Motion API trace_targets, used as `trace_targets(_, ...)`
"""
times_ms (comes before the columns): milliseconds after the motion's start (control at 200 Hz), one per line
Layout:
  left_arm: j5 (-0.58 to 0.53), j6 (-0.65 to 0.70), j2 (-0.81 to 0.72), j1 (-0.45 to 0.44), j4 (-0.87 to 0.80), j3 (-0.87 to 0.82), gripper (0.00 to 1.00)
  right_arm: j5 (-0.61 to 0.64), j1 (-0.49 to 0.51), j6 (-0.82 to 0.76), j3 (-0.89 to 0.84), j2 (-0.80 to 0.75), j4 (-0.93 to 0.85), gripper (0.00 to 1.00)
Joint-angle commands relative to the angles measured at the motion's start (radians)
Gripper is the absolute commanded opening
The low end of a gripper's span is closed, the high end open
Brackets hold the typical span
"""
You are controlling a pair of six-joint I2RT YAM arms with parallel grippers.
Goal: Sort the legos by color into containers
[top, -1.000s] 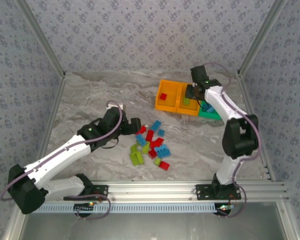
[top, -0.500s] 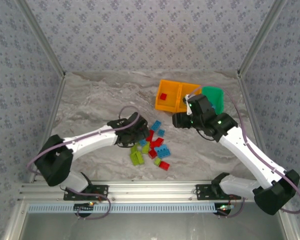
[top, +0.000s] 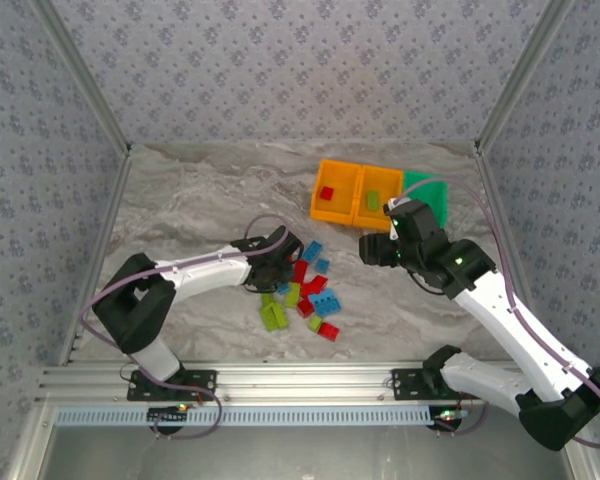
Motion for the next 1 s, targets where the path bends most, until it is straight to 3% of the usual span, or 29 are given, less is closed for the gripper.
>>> trace_targets(0, -0.019, 0.009, -0.020, -0.002, -0.035, 0.034, 0.26, 0.013, 0.001, 0.023, -0.009, -0.017, -0.032, 0.76)
trace_targets(190, -0.010, 0.104, -0.069, -0.011, -0.073, 0.097, 0.17, -0.065, 0.007, 0.014, 0.007, -0.039, -0.033, 0.76)
trace_targets(300, -0.008, 0.256, -0.081, -0.050, -0.059, 0.228, 0.17, -0.114, 0.005, 0.009, 0.008, -0.065, -0.049, 0.76)
trace_targets(390, 0.027, 0.386, -0.021, -0.082, -0.024, 0.381, 0.17, -0.052, 0.005, 0.033, 0.026, -0.097, -0.092, 0.76)
trace_targets(505, 0.085, 0.522, 0.136, -0.108, 0.047, 0.603, 0.15, 0.133, 0.005, 0.089, 0.049, -0.192, -0.150, 0.76)
trace_targets(645, 0.096, 0.592, 0.371, -0.123, 0.158, 0.860, 0.15, 0.291, 0.000, 0.152, 0.045, -0.308, -0.198, 0.76)
trace_targets(994, 0.182, 0.735, 0.896, -0.144, 0.230, 1.528, 0.20, 0.287, -0.004, 0.163, 0.031, -0.356, -0.254, 0.76)
